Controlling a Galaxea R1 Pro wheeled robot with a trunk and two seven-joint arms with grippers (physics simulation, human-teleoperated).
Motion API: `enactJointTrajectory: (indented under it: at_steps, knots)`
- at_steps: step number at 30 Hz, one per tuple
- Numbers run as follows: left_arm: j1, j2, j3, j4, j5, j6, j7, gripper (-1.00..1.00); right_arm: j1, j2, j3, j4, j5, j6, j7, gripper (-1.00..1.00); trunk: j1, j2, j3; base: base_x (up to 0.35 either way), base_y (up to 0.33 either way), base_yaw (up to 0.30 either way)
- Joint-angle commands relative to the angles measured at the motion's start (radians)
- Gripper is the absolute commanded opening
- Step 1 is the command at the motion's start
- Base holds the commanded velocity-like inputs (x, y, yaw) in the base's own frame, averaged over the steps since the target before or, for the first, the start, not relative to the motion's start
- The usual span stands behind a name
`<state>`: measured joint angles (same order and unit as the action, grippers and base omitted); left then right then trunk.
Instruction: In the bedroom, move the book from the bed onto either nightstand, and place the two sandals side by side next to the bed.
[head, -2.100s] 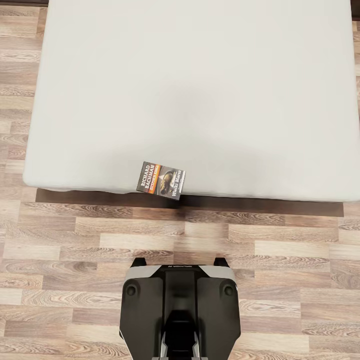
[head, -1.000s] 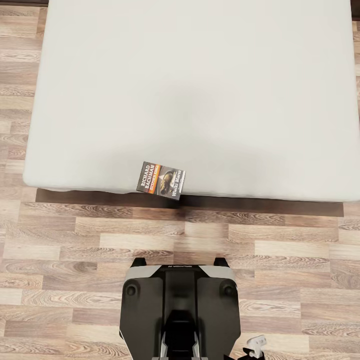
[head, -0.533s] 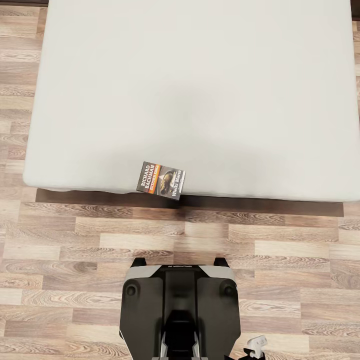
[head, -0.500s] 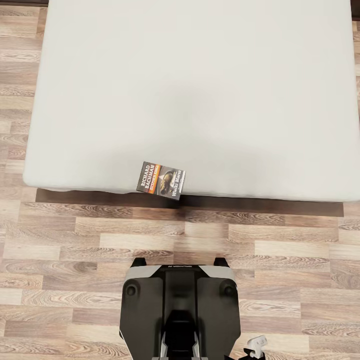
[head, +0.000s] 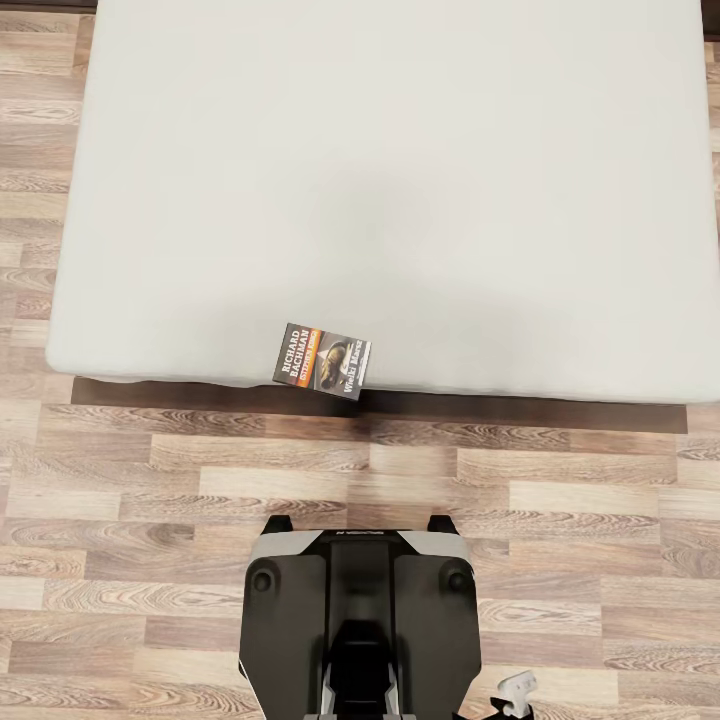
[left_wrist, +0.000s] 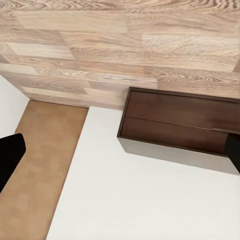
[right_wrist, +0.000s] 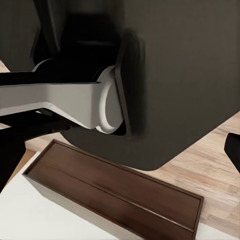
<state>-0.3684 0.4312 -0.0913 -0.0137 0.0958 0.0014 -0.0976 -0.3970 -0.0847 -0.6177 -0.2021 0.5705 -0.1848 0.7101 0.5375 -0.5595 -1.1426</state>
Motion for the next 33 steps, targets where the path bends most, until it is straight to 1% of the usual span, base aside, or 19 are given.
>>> enactJointTrajectory:
  at_steps: [1, 6, 15, 16, 18, 20, 33]
  knots:
    - [0.000, 0.000, -0.008, 0.000, 0.010, 0.000, -0.004, 1.00, 0.000, 0.000, -0.007, 0.000, 0.011, -0.006, 0.003, 1.00, 0.000, -0.001, -0.001, 0.000, 0.000, 0.000]
    - [0.000, -0.001, -0.008, 0.000, 0.010, -0.003, -0.004, 1.00, 0.000, -0.001, -0.006, 0.001, 0.012, -0.007, 0.004, 1.00, 0.000, -0.001, -0.001, 0.000, 0.000, 0.000]
    - [0.000, -0.003, -0.008, 0.001, 0.009, -0.027, -0.004, 1.00, 0.000, 0.000, -0.008, 0.004, 0.009, -0.007, 0.004, 1.00, 0.000, -0.001, -0.001, 0.000, 0.000, 0.000]
    - [-0.006, 0.003, -0.009, 0.004, 0.008, -0.022, 0.002, 1.00, -0.006, -0.006, -0.007, 0.010, 0.014, -0.009, 0.006, 1.00, 0.000, -0.001, -0.001, 0.000, 0.000, 0.000]
    - [-0.017, 0.010, -0.009, 0.003, 0.007, -0.010, 0.005, 1.00, -0.008, -0.009, -0.007, 0.021, 0.014, -0.006, 0.006, 1.00, 0.000, -0.001, -0.001, 0.000, 0.000, 0.000]
    - [-0.026, 0.010, -0.009, 0.003, 0.007, -0.006, 0.005, 1.00, -0.008, -0.009, -0.007, 0.022, 0.014, -0.006, 0.006, 1.00, 0.000, -0.001, -0.001, 0.000, 0.000, 0.000]
    - [-0.026, 0.010, -0.009, 0.003, 0.007, -0.006, 0.005, 1.00, -0.008, -0.009, -0.007, 0.022, 0.014, -0.006, 0.006, 1.00, 0.000, -0.001, -0.001, 0.000, 0.000, 0.000]
